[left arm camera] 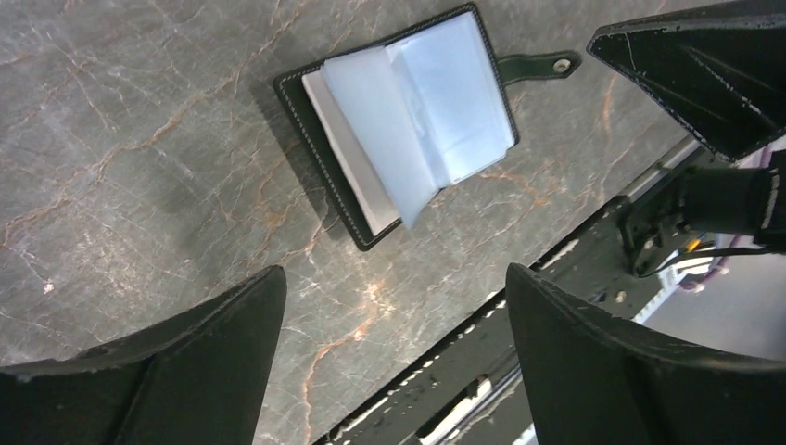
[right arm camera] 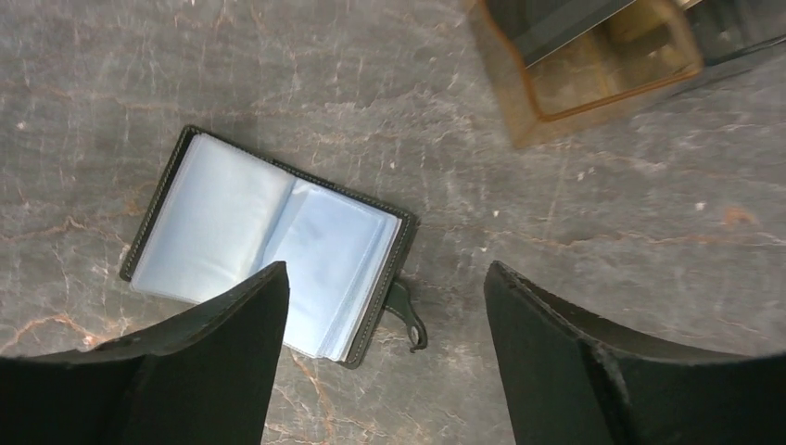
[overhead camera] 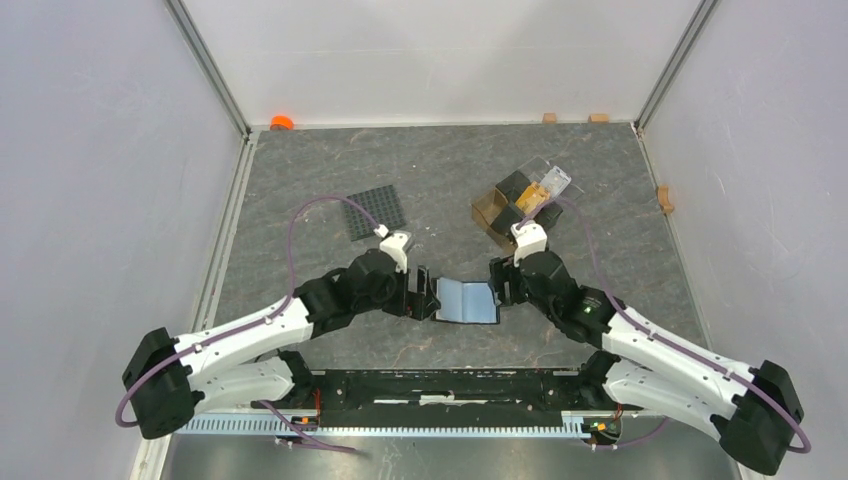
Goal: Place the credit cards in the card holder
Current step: Open the card holder at the center of the board.
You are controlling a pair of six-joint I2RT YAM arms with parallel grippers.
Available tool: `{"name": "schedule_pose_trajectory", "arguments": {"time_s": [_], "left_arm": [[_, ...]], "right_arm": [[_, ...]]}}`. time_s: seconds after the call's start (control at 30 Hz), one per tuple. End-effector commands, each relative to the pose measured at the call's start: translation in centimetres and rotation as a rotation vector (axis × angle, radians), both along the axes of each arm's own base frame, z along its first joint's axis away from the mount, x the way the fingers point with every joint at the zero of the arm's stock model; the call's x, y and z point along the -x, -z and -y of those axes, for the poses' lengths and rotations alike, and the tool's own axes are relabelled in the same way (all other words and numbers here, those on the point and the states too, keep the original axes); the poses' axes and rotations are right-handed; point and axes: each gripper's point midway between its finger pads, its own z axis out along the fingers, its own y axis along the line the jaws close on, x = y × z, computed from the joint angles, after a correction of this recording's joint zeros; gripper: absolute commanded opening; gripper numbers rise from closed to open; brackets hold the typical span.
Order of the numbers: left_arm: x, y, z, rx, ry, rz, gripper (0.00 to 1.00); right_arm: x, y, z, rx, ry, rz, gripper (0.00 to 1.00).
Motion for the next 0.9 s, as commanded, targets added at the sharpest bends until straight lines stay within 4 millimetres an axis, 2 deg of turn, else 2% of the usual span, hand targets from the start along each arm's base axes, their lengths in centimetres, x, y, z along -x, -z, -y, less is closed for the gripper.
{"name": "schedule_pose_trajectory", "arguments": {"time_s": [0.0,0.17,0.27,0.4,0.47,0.63,0.77,0.87], "left_arm": [[-0.7,-1.7,-0.1,-0.047,-0.032,-0.043,0.97],[-1.7,-1.9,1.0,-0.107,0.025,-0.110,1.00],[-2.5,-1.9,1.6,-0.104,0.067,-0.155,1.00],[-4.4,-1.4,1.7,-0.124,0.073,-0.167,1.00],[-5.2,-0.7,1.8,-0.136,0.069,-0.177,1.00],[-6.4,1.0,2.7,-0.110,0.074,-0.245,1.00],[-6.7,2.1,2.9,-0.119,0.074,-0.267,1.00],[-6.4,2.9,2.9,-0.127,0.077,-0.292,1.00]], "right_arm": [[-1.1,-4.3,1.7,0.029,0.078,0.060,0.85],[-2.9,-7.5,3.1,0.097,0.109,0.105,0.98],[-4.8,-9.1,3.2,0.116,0.086,0.122,0.98],[-8.0,-9.4,2.5,0.149,0.013,0.101,0.98],[-9.6,-9.2,2.1,0.167,-0.036,0.082,0.98],[-14.5,-7.7,3.1,0.150,-0.098,0.009,0.98],[-17.3,-5.7,3.3,0.125,-0.182,-0.048,0.98],[-18.6,-3.7,3.0,0.136,-0.257,-0.108,0.98]]}}
